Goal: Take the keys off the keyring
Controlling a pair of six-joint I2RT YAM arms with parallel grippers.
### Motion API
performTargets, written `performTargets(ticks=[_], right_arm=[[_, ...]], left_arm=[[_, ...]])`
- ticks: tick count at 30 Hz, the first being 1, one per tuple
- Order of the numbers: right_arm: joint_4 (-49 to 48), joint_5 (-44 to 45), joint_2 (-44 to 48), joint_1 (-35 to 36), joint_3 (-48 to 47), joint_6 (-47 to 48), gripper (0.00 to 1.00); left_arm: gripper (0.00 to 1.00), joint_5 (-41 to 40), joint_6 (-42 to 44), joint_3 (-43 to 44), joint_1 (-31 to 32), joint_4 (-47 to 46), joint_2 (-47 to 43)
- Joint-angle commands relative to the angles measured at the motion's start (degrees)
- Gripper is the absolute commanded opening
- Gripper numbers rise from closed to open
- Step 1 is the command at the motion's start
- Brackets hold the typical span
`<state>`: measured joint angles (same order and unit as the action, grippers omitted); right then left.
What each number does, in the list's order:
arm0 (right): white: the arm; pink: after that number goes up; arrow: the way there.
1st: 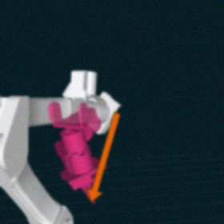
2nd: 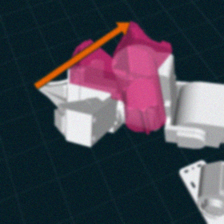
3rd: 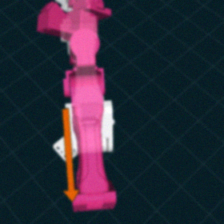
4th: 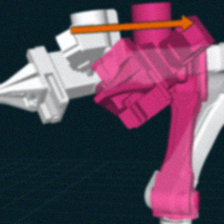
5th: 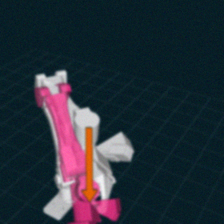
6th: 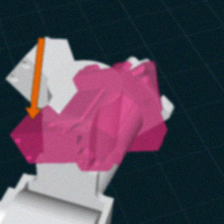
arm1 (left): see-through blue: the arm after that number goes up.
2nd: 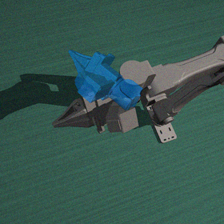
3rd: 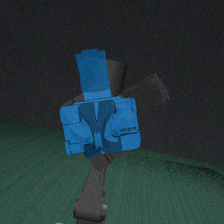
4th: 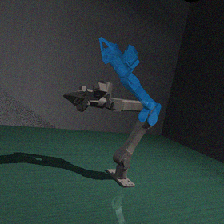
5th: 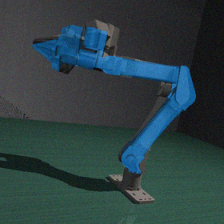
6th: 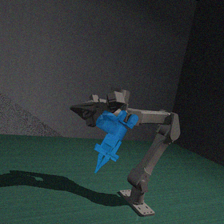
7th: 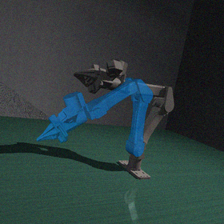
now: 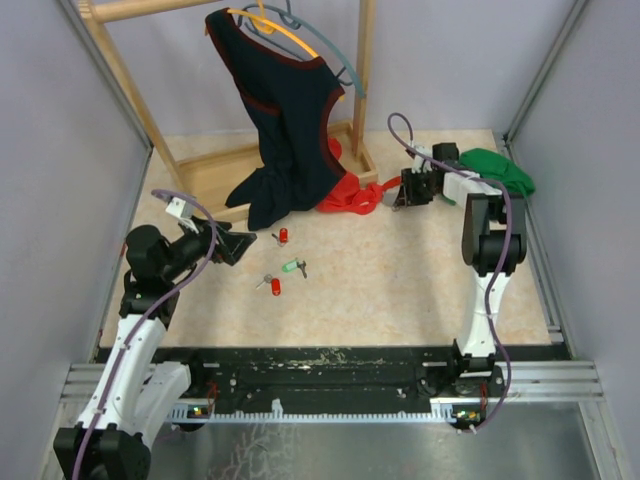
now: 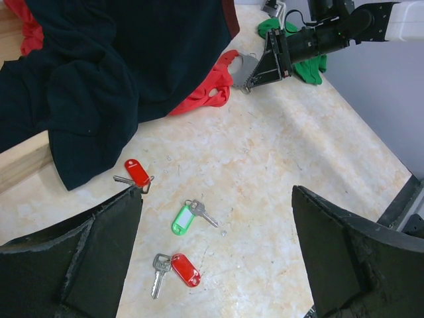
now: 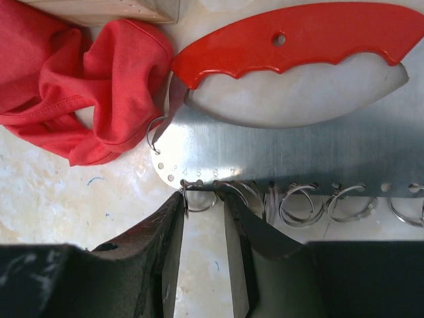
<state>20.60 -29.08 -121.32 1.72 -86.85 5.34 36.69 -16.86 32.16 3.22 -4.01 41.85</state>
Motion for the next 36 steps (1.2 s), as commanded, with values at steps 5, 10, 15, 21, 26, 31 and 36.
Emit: performTargets(ticks=[5, 10, 15, 21, 26, 31, 36], right_arm=[[-0.2, -2.8, -1.4, 0.5, -3.8, -0.6, 0.21], [0.5, -3.6, -0.4, 0.5, -3.9, -0.1, 0.02], [0.4, -5.4, 6.1, 0.2, -2.0, 0.2, 0.00], [-1.2, -11.2, 16.8, -1.5, 4.1, -1.1, 0.00], [-0.6, -17.0, 23.5, -2.2, 8.0, -2.2, 0.00], [-0.4, -21.6, 31.4, -2.1, 12.8, -2.6, 0.00], [2.8, -26.1, 38.0, -1.5, 16.6, 0.7, 0.00]], left_arm=[[0.98, 1.7, -0.9, -0.4, -0.7, -2.3, 0.2], [0.98, 2.3, -1.1, -0.6, -0.9, -2.7, 0.2], [0.97, 7.1, -3.2, -2.5, -1.3, -7.4, 0.6], [0.89, 15.5, -8.7, -6.5, -0.5, -19.2, 1.5], [0.88, 10.2, -3.9, -6.6, 6.3, -17.1, -0.4], [0.86, -8.4, 4.8, -6.6, 27.7, -16.2, -2.1], [0.85, -27.6, 21.2, -9.9, 52.1, -29.0, 7.4]])
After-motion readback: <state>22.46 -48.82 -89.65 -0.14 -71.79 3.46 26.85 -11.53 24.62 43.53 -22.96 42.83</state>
